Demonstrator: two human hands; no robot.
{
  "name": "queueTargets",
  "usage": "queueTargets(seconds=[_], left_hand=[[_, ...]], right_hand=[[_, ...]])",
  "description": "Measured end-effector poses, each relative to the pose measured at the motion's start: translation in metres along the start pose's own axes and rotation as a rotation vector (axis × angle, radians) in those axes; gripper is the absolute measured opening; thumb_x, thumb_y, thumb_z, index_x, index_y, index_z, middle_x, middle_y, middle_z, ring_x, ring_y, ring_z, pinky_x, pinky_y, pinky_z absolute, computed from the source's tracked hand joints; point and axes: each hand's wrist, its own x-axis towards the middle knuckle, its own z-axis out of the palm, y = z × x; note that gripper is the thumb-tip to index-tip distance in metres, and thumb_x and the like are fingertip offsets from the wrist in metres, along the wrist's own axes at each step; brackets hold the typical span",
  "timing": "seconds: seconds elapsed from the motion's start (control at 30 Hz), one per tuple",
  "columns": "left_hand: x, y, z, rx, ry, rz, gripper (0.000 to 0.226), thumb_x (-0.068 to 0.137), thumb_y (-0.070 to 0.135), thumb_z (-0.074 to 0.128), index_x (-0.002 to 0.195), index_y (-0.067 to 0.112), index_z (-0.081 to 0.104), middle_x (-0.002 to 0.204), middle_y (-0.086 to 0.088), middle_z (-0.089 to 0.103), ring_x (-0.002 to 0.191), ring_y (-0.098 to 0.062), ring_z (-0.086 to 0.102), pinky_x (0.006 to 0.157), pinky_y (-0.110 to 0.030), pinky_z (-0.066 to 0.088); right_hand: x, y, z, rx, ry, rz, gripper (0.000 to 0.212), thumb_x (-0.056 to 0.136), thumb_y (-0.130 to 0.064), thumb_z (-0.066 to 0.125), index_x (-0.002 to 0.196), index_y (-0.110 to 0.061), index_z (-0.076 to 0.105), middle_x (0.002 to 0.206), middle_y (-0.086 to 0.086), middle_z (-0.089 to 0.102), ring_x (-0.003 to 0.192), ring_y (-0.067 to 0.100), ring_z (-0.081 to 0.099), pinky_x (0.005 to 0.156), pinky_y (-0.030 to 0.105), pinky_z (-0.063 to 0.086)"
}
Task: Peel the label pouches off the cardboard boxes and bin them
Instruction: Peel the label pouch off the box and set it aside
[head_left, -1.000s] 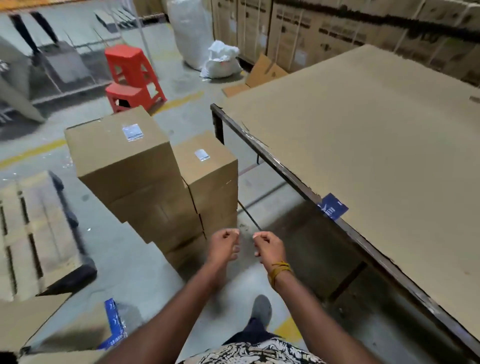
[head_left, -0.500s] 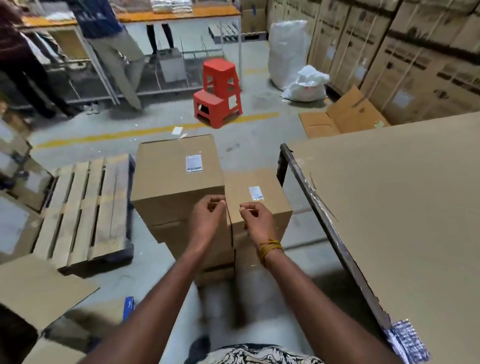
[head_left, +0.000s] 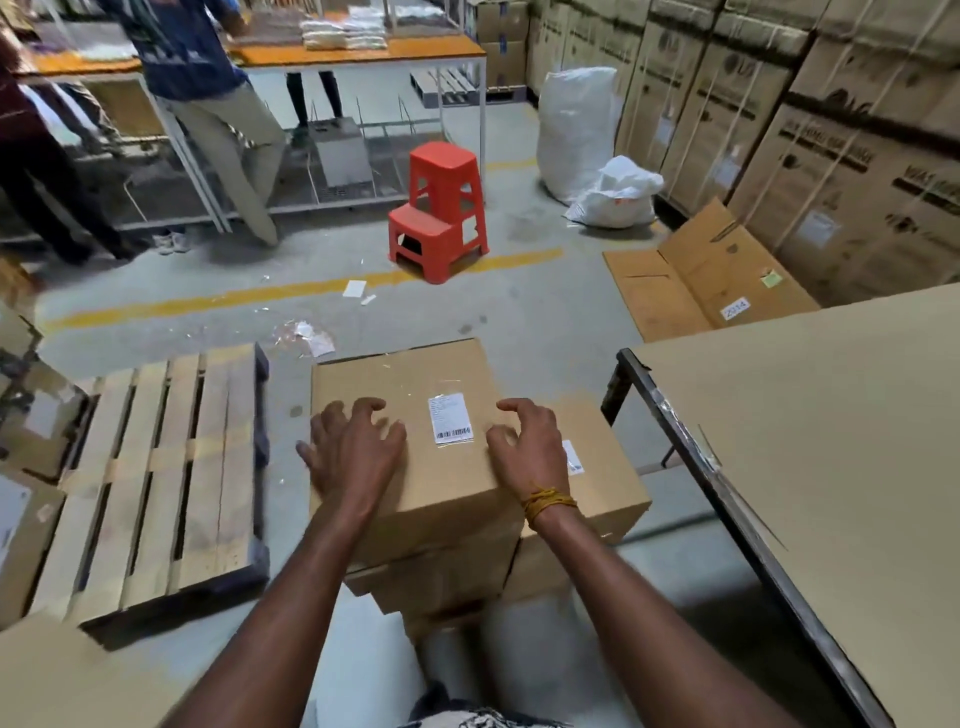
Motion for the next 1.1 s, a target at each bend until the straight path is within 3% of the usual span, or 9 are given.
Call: queueTargets(seconds=[0.07,0.17,0.43,0.73,1.1], left_hand=[[0.014,-0.015,0.001,0.001,-0.068,-0.039,0.048,0.091,0.045,0.062,0.136,0.029,0.054,0.157,-0.011,0.028,0.147,-0.036,0.020,0.116,-0.060,0.015],[0.023,-0.022,0.001,-0.042,-0.092,-0.036,0.050,0.091,0.045,0.064,0.137,0.028,0.052,0.162,-0.007,0.017,0.146,-0.039,0.021,0.110,-0.060,0.027],[0.005,0.000,-0.027,-0.160,-0.011,0.074,0.035,0.092,0.039,0.065,0.126,0.033,0.063,0.158,-0.005,0.032,0.141,-0.035,0.031,0.107,-0.058,0.032],[-0.065,0.101,-0.075,-0.302,0.029,0.372,0.035,0.087,0.042,0.069,0.122,0.036,0.066,0.157,0.000,0.033,0.141,-0.031,0.032,0.107,-0.055,0.035],[-0.292,0.244,-0.030,-0.382,-0.266,0.788,0.040,0.084,0.053,0.065,0.123,0.045,0.062,0.158,0.003,0.030,0.143,-0.033,0.029,0.109,-0.053,0.035]], right_hand=[[0.009,0.000,0.008,-0.031,-0.068,0.058,0.043,0.091,-0.033,0.060,0.133,-0.029,0.050,0.133,0.003,0.050,0.118,0.019,0.057,0.097,0.034,0.044],[0.014,0.002,0.021,-0.078,-0.118,0.114,0.056,0.092,-0.041,0.059,0.143,-0.030,0.040,0.136,0.004,0.054,0.122,0.024,0.055,0.096,0.035,0.045],[-0.010,-0.020,-0.004,-0.140,0.065,0.054,0.042,0.093,-0.042,0.057,0.135,-0.040,0.052,0.130,-0.013,0.061,0.118,0.011,0.056,0.082,0.025,0.040],[-0.088,-0.042,-0.131,-0.121,0.444,-0.019,0.039,0.092,-0.041,0.061,0.131,-0.039,0.056,0.128,-0.012,0.062,0.116,0.009,0.057,0.082,0.025,0.041],[-0.292,0.051,-0.325,-0.247,0.913,0.314,0.036,0.093,-0.041,0.056,0.129,-0.044,0.057,0.129,-0.008,0.061,0.111,0.020,0.060,0.080,0.028,0.038]])
